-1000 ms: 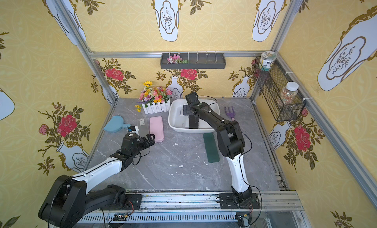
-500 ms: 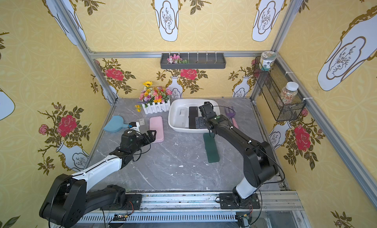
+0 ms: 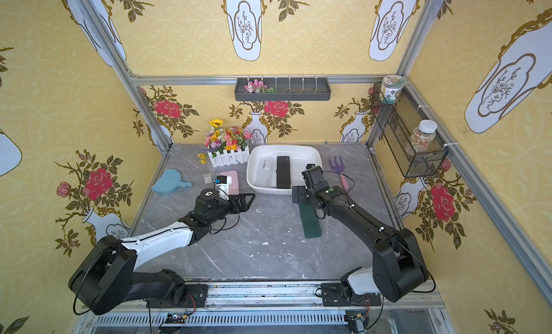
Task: Put the pencil case into the storage box
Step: Place the pencil case at the storage box, then pick up the pencil case from the center of the board.
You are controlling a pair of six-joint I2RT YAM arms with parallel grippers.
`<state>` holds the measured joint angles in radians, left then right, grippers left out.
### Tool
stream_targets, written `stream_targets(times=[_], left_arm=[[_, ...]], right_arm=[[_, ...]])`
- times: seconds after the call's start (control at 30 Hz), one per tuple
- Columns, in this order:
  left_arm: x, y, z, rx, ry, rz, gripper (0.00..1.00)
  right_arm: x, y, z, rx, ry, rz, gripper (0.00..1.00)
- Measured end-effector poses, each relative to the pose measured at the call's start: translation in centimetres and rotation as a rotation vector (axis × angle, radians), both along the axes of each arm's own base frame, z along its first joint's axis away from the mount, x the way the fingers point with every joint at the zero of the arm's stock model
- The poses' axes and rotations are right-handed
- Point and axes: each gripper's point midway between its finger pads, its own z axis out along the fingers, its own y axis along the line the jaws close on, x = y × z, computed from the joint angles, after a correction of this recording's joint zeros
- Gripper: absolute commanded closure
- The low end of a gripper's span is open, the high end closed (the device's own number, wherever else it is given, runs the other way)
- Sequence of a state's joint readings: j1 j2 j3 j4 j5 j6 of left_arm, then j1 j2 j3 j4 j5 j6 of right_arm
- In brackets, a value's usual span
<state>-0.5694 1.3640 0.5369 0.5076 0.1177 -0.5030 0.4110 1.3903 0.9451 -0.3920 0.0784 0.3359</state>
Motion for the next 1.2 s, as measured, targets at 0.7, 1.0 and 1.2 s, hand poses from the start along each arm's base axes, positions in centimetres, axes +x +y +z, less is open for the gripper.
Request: stream_targets(times=[0.7, 1.0, 1.2], left_arm=[[-4.1, -8.9, -0.5, 0.114, -0.026, -0.422, 0.00], [-4.8, -9.3, -2.6, 0.208, -0.004, -0.436, 0.00], [-4.9, -9.8, -2.8, 0.229, -0.013, -0.449, 0.00]], right_arm=[[-4.0, -1.9, -6.6, -0.062, 0.191, -0.033, 0.03], [-3.2, -2.0, -7.4, -0.101, 0.229, -0.064, 0.03], [-3.1, -1.8, -9.2, -0.123, 0.283, -0.082, 0.03]])
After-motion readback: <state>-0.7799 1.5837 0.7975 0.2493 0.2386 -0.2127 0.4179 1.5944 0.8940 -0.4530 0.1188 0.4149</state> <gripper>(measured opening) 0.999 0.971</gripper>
